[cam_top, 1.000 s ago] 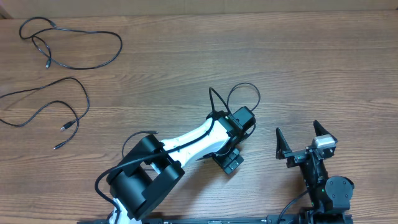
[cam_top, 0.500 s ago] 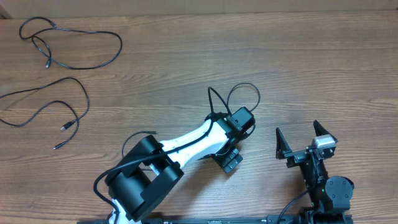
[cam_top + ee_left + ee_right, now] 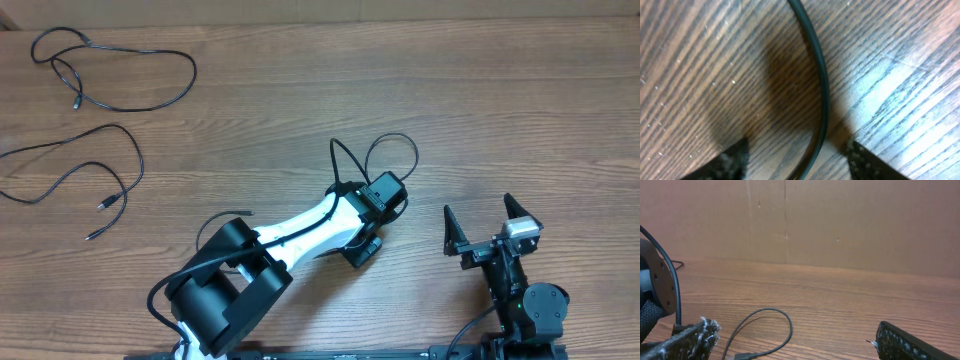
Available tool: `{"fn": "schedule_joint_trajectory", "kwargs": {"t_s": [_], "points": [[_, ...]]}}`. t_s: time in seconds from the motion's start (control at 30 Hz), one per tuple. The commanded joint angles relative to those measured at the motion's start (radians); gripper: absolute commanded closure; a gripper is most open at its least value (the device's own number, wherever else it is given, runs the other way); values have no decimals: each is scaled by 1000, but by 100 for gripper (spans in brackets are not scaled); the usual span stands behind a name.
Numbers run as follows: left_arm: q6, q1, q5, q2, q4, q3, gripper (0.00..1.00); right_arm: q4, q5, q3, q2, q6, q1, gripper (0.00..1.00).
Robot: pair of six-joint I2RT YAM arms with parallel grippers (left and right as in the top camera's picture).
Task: Untangle cables
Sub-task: 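Close the left gripper on the central black cable, then lift and pull the gripped cable toward the back-left with the left gripper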
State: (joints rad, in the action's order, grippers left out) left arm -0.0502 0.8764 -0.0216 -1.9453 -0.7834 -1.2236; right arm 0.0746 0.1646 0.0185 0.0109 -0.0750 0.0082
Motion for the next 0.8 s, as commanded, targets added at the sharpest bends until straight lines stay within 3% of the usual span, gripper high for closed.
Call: {"fn": "schedule_joint_trajectory", "kwargs": {"t_s": [0.0,0.13,0.3,0.53,0.77], "points": [[1,-11,41,-29,8,38,48,-5,-7,-10,-8,-2,3,0],[1,-12,40,-29,7,39,64,-5,-7,-10,-8,-2,3,0],[1,-12,40,-29,7,39,94,-5,-7,-10,-8,-2,3,0],[-11,-12,40,-29,7,39,96,-5,-7,-10,-8,-2,3,0],[-121,-12,41,-29,-21,23,96,-5,-7,-10,-8,-2,3,0]]}}
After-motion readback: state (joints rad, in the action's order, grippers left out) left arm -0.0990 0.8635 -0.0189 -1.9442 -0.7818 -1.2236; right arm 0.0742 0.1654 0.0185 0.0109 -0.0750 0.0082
